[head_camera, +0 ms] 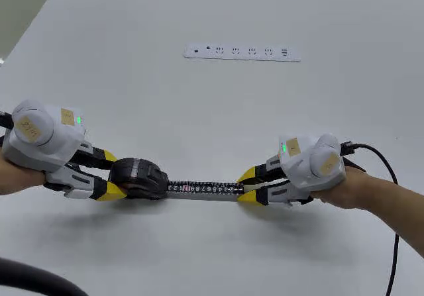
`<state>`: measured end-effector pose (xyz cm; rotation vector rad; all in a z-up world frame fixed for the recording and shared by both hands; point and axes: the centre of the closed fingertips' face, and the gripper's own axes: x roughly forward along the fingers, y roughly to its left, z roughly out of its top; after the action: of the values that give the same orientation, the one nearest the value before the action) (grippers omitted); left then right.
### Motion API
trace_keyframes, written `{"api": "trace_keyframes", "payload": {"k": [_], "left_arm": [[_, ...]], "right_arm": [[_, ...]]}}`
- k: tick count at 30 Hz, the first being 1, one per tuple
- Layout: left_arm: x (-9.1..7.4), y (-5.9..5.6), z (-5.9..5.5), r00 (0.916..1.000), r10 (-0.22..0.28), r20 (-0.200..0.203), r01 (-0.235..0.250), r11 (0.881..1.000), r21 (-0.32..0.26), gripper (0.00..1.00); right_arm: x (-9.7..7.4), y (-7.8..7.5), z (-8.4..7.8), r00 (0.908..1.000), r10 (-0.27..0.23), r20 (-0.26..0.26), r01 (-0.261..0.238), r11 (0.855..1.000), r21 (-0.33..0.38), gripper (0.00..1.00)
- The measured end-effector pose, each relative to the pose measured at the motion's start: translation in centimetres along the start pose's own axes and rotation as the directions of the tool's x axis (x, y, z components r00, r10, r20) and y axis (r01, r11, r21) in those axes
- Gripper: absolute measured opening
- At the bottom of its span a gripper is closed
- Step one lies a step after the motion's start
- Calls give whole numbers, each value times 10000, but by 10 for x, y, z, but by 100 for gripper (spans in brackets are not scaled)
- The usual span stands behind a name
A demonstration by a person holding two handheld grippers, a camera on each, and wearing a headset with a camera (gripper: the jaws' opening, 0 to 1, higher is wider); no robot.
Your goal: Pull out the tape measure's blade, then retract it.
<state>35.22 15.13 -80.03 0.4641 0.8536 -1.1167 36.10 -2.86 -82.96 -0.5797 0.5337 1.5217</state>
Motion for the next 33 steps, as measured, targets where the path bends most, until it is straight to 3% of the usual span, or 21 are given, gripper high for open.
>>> {"api": "trace_keyframes", "payload": {"k": [33], "left_arm": [[0,0,-1,10000,-32,-32,32,10000,-49,28]], "right_arm": [[-44,-3,-38,9985,-256,-493,270,9993,260,12]]}}
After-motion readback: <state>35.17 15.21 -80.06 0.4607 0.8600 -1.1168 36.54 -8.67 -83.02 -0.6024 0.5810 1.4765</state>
